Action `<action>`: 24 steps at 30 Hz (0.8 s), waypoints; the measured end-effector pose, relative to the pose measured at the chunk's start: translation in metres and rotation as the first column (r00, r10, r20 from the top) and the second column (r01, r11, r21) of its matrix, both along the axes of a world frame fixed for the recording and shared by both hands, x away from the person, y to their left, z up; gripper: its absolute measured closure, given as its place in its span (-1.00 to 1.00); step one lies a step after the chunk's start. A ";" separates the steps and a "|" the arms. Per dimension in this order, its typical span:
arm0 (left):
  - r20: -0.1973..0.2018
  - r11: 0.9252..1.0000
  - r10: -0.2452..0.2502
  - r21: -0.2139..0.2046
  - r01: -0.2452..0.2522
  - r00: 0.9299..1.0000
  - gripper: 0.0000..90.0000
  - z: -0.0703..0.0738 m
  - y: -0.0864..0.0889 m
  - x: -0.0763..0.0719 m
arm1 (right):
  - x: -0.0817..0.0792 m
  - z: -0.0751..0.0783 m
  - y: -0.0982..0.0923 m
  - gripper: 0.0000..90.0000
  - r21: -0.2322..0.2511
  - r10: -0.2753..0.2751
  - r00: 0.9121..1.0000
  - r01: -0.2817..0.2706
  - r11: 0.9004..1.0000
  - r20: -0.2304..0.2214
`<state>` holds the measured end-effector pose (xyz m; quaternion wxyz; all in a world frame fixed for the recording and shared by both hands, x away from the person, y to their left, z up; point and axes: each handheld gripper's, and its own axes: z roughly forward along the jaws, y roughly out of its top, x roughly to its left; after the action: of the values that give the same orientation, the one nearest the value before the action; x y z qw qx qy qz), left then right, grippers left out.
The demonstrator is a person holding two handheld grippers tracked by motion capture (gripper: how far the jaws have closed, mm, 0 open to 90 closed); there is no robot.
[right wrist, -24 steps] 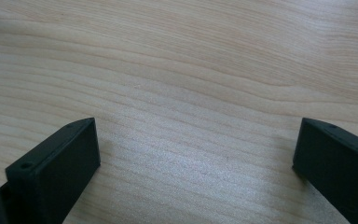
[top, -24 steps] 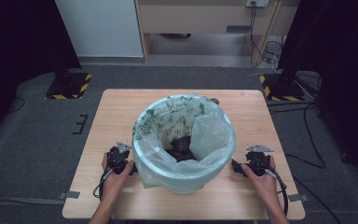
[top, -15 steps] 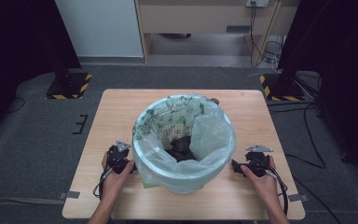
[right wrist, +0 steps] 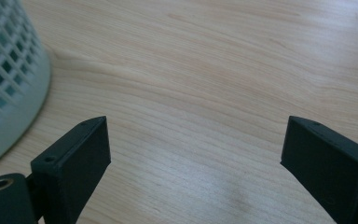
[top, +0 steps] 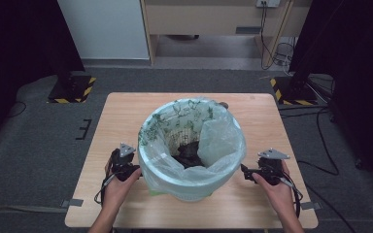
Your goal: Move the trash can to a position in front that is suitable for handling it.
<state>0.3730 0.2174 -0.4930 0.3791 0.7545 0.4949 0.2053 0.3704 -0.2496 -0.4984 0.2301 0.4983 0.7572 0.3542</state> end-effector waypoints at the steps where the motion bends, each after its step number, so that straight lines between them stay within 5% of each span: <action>1: 0.005 1.000 -0.008 -0.004 0.008 1.000 -0.89 0.001 -0.003 -0.001 | -0.001 0.001 0.001 -0.81 0.006 0.002 1.000 -0.002 1.000 0.000; 6: 0.000 0.998 -0.050 -0.040 0.050 0.999 -0.89 0.003 -0.011 -0.006 | -0.005 0.006 0.005 -0.78 0.029 0.055 0.998 -0.055 0.998 -0.001; 9: 0.009 0.998 -0.067 -0.014 0.067 0.998 -0.82 0.006 -0.017 -0.010 | -0.006 0.007 0.007 -0.78 0.038 0.071 0.997 -0.071 0.997 0.000; 17: 0.018 0.999 -0.049 -0.014 0.049 0.999 -0.81 0.009 -0.026 -0.013 | -0.011 0.008 0.026 -0.80 0.075 0.160 0.987 -0.159 0.984 -0.013; 24: 0.027 0.999 -0.040 0.002 0.040 0.999 -0.81 0.008 -0.035 -0.014 | -0.014 0.008 0.039 -0.81 0.092 0.185 0.983 -0.183 0.979 -0.015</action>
<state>0.3595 0.1823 -0.4846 0.3889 0.7618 0.4744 0.2082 0.3565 -0.2109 -0.4903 0.1647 0.4403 0.7857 0.4021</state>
